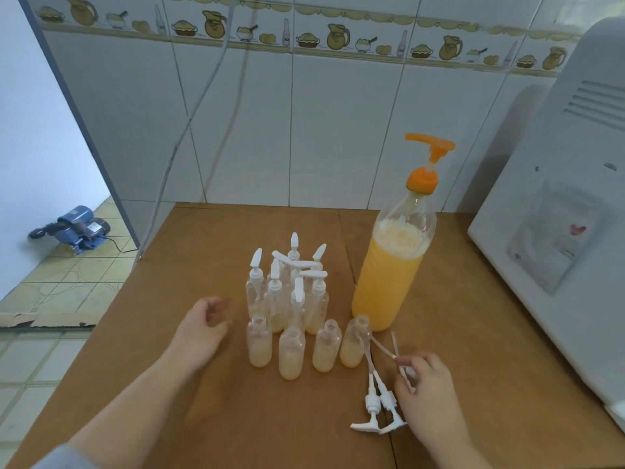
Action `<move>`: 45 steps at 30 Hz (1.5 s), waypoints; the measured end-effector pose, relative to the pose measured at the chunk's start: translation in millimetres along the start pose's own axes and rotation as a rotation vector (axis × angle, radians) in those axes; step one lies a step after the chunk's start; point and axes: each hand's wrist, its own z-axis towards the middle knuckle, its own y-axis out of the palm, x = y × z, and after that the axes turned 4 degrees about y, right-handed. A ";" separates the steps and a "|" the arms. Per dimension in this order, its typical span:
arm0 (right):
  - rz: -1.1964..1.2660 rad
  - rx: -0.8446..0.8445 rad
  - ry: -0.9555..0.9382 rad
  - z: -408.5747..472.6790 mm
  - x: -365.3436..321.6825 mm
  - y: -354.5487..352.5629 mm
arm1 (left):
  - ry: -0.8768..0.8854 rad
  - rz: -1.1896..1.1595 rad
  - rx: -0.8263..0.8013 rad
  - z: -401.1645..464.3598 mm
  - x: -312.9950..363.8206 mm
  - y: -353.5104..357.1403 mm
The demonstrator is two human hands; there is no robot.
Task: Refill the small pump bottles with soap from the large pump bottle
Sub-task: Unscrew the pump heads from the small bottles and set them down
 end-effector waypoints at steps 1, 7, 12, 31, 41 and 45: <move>-0.041 -0.042 0.024 -0.1 -0.9 -2.1 | -0.001 -0.042 -0.018 7.1 4.4 -0.9; -0.167 -0.189 0.152 -4.3 -11.5 -11.5 | -0.017 -0.060 -0.235 33.2 15.0 8.3; -0.195 -0.205 0.151 -6.2 -7.6 -10.9 | 0.010 -0.008 -0.300 38.3 21.9 13.5; 0.440 0.253 -0.214 -4.9 -142.6 -62.5 | 0.210 -0.288 0.182 10.0 39.4 -22.3; 0.731 -0.178 -0.146 4.7 -234.2 -81.7 | 0.621 -0.062 0.038 -55.0 115.0 -19.4; 0.727 -0.109 -0.113 4.6 -229.8 -78.3 | 0.592 -0.040 -0.042 -62.5 114.4 -12.7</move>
